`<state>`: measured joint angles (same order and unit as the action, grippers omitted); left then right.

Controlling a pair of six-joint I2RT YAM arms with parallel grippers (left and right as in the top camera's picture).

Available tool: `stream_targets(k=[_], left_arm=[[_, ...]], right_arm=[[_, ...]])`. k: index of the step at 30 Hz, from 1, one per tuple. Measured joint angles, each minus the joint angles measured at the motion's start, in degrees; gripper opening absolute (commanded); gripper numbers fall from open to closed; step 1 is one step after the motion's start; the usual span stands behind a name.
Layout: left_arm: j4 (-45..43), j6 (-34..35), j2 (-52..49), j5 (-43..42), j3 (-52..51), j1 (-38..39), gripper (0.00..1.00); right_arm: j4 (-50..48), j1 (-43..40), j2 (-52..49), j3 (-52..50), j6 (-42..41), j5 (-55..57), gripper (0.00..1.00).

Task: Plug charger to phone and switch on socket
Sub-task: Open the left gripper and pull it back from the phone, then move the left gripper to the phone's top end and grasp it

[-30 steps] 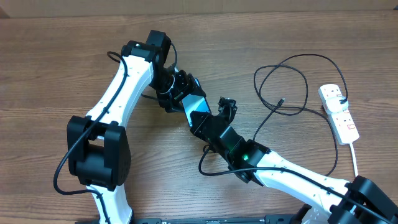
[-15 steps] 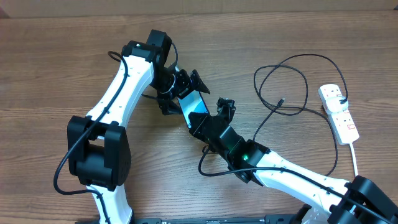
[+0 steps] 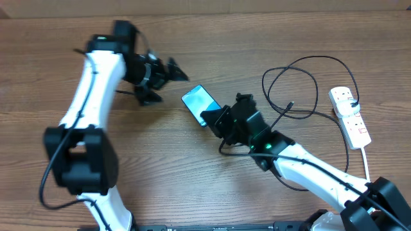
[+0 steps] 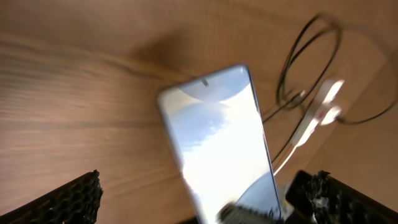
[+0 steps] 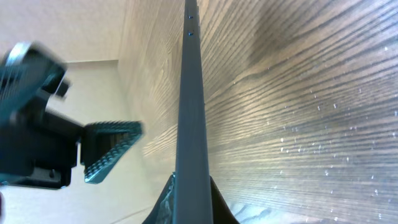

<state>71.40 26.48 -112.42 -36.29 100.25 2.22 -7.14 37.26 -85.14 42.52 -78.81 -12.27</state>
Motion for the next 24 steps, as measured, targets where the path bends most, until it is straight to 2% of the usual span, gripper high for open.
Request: stream_targets(k=[6, 13, 18, 24], left_arm=[[1.57, -4.5, 13.27, 4.33, 0.63, -6.93, 1.0], [5.44, -6.82, 30.05, 14.45, 2.08, -8.61, 0.99], [7.26, -7.85, 35.32, 18.97, 2.19, -8.61, 1.0], [8.85, -10.05, 36.59, 20.7, 1.99, -8.61, 1.0]], right_arm=[[0.11, -3.63, 0.0, 0.0, -3.65, -10.34, 0.04], [0.09, -3.89, 0.0, 0.0, -2.23, -20.52, 0.04], [-0.13, -3.82, 0.0, 0.0, 0.66, -26.08, 0.04], [-0.13, -2.43, 0.0, 0.0, 3.26, -28.57, 0.04]])
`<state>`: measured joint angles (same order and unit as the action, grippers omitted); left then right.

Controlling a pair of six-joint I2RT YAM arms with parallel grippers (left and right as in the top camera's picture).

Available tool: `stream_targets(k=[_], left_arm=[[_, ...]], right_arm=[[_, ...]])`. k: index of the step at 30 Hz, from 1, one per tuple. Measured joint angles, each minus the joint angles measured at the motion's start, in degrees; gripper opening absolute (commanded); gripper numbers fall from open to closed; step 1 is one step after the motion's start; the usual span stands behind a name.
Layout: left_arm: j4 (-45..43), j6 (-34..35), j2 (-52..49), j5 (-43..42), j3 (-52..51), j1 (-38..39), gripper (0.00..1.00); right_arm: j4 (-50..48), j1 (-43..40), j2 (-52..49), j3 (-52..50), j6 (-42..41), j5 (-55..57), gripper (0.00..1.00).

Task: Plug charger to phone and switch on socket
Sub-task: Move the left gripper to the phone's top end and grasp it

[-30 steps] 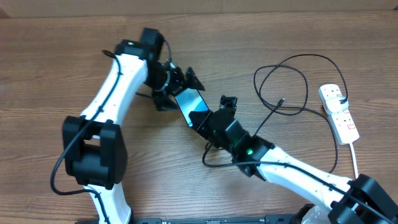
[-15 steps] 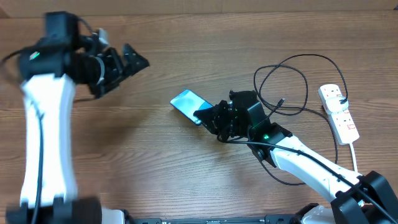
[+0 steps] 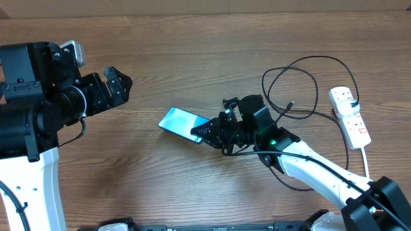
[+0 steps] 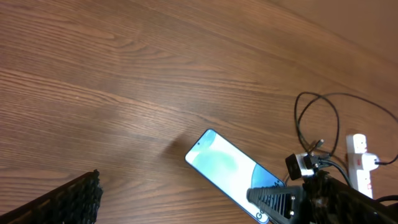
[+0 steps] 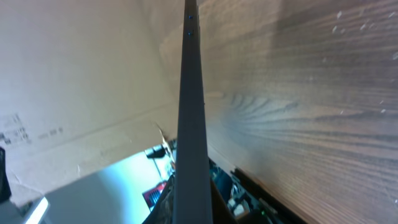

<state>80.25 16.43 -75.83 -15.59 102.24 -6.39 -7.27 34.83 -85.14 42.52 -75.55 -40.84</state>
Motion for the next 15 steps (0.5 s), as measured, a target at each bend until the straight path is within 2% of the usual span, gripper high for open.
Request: stream_targets(k=[6, 10, 12, 15], left_arm=[[-1.57, -0.59, 1.62, 0.26, -5.01, 0.0, 0.99], [-7.5, -0.52, 3.87, -1.9, -11.85, 0.0, 1.0], [-10.69, 0.04, 4.79, -3.93, -15.15, 0.0, 0.99], [-13.97, 2.8, 5.64, -6.6, -20.39, 0.0, 1.0]], right_arm=[[1.29, 0.94, 0.68, -0.52, 1.97, -0.22, 0.04], [0.87, 0.94, 1.97, -2.95, -0.61, 3.54, 0.04], [-2.51, 0.94, 2.05, -5.88, -4.11, 5.49, 0.04], [-13.64, 0.87, 2.05, -11.41, -8.92, 7.1, 0.04]])
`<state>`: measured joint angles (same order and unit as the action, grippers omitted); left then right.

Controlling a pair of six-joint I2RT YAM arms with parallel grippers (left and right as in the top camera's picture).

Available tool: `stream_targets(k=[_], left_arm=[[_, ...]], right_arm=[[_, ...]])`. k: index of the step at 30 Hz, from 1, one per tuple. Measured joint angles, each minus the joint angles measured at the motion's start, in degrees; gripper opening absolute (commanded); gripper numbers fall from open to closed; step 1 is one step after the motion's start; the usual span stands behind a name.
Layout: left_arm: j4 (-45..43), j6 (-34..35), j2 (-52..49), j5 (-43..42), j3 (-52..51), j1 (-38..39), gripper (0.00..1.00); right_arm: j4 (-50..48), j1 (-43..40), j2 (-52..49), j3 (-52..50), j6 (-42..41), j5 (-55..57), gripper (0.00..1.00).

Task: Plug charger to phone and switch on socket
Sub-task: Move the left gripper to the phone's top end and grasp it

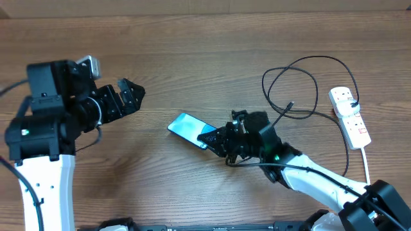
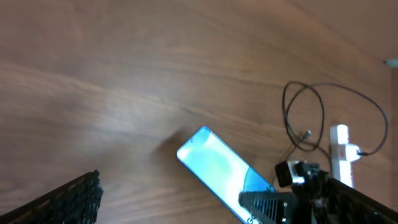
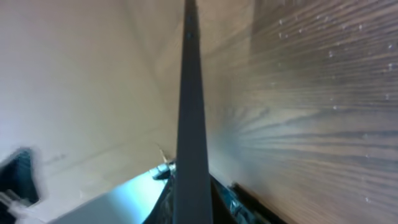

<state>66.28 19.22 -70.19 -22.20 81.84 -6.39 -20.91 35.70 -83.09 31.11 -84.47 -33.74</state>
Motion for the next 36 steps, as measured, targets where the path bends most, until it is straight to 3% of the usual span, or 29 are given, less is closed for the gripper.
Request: stream_targets(k=[5, 12, 21, 25, 29, 36], left_arm=[[-5.75, 7.48, 0.07, -6.38, -9.86, -0.02, 1.0], [-17.16, 15.06, 0.04, -15.5, -18.97, 0.81, 0.97], [-25.07, 22.8, 0.04, -18.25, -26.47, 4.74, 0.86], [-27.89, 26.12, 0.04, -18.38, -28.17, 6.36, 0.81], [-28.96, 29.88, 0.07, -18.32, -28.7, 8.17, 0.71], [-28.63, 36.46, 0.04, -18.29, -28.76, 9.81, 0.68]], right_arm=[[-18.45, 0.02, 0.17, -3.06, -5.79, 0.68, 0.04], [-15.78, 0.39, 0.55, -3.1, -11.5, 0.74, 0.04], [-15.96, 0.5, 0.55, -3.1, -23.12, 5.46, 0.04], [-16.59, 1.55, 0.55, -3.1, -27.85, 8.28, 0.04], [-18.67, 4.55, 0.55, -3.1, -30.14, 11.76, 0.04], [-23.61, 7.32, 0.55, -3.13, -31.12, 15.61, 0.04]])
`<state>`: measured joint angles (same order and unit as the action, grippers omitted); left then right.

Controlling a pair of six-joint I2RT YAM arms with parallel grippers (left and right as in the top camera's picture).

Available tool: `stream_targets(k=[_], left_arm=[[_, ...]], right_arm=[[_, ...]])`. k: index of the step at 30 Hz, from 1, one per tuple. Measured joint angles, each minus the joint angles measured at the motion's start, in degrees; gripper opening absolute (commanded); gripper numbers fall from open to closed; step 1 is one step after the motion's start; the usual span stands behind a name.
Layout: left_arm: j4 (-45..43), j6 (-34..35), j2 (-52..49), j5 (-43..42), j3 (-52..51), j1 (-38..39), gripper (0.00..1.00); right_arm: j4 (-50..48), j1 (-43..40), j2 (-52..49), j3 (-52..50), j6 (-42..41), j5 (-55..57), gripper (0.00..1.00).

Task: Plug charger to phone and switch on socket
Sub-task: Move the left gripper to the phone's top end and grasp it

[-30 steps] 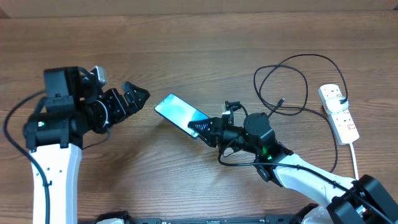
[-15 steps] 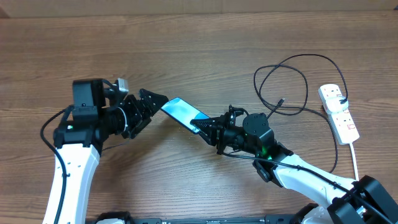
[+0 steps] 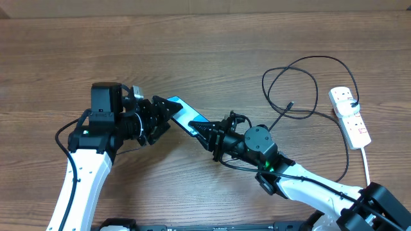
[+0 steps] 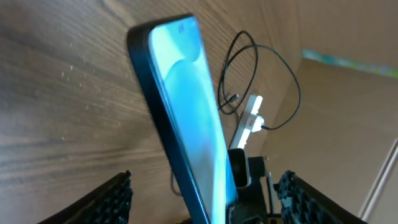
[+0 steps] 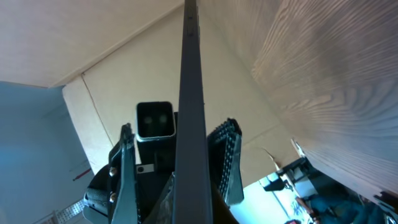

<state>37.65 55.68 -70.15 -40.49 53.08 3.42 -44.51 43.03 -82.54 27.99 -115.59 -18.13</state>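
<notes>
The phone (image 3: 184,116), lit blue screen and dark frame, is held off the table at mid-centre, tilted on edge. My right gripper (image 3: 210,135) is shut on its near end; in the right wrist view the phone (image 5: 189,93) shows as a thin dark edge. My left gripper (image 3: 167,115) is open, its fingers (image 4: 111,200) on either side of the phone (image 4: 186,124) without touching it. The black charger cable (image 3: 292,80) lies looped at the right, its free plug (image 3: 290,104) on the wood. The white socket strip (image 3: 350,115) lies far right.
The wooden table (image 3: 212,45) carries nothing else. The cable (image 4: 249,68) and the socket strip (image 4: 252,115) lie beyond the phone in the left wrist view. A cardboard wall runs along the table's far edge.
My left gripper was well left of the phone; now its open fingers stand around the phone's far end. The right gripper has tilted the phone more steeply on edge.
First my right gripper held the phone at mid-table with the left gripper close by at the upper left. Then the left arm was far off to the left and the phone had shifted left. Now the left gripper is back, open around the phone.
</notes>
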Motion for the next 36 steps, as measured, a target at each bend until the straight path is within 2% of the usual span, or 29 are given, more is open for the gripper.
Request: stream_targets(k=[2, 11, 18, 22, 26, 29, 34, 36], left_arm=[[0.52, 2.38, 0.0, 0.0, -0.02, 0.0, 0.67], [0.87, 11.04, 0.02, 0.2, -0.13, 0.0, 0.5], [0.87, 14.71, 0.0, 0.66, -0.13, 0.0, 0.36], [0.72, 16.39, 0.02, 0.85, -0.13, 0.0, 0.3], [-0.35, 17.62, 0.02, 0.92, -0.13, 0.0, 0.19], [-0.44, 18.12, 0.0, 1.16, -0.22, 0.0, 0.16], [-0.87, 18.16, 0.0, 1.27, -0.26, 0.0, 0.04], [-1.27, 17.42, 0.02, 1.27, -0.33, 0.0, 0.05]], right_arm=[[-0.02, 0.44, 0.0, 0.0, -0.04, 0.96, 0.04], [-3.39, 2.27, 0.0, 0.0, 0.0, 2.54, 0.04], [-2.97, 3.08, 0.0, 0.0, 0.07, 3.1, 0.04], [-3.04, 4.2, 0.0, 0.0, 0.07, 3.3, 0.04], [-2.97, 4.44, 0.0, 0.0, 0.0, 3.41, 0.04], [-3.21, 4.44, 0.0, 0.0, 0.0, 3.56, 0.04], [-3.5, 4.39, 0.0, 0.0, 0.0, 4.26, 0.04], [-3.58, 4.31, 0.0, 0.0, -0.04, 4.57, 0.06]])
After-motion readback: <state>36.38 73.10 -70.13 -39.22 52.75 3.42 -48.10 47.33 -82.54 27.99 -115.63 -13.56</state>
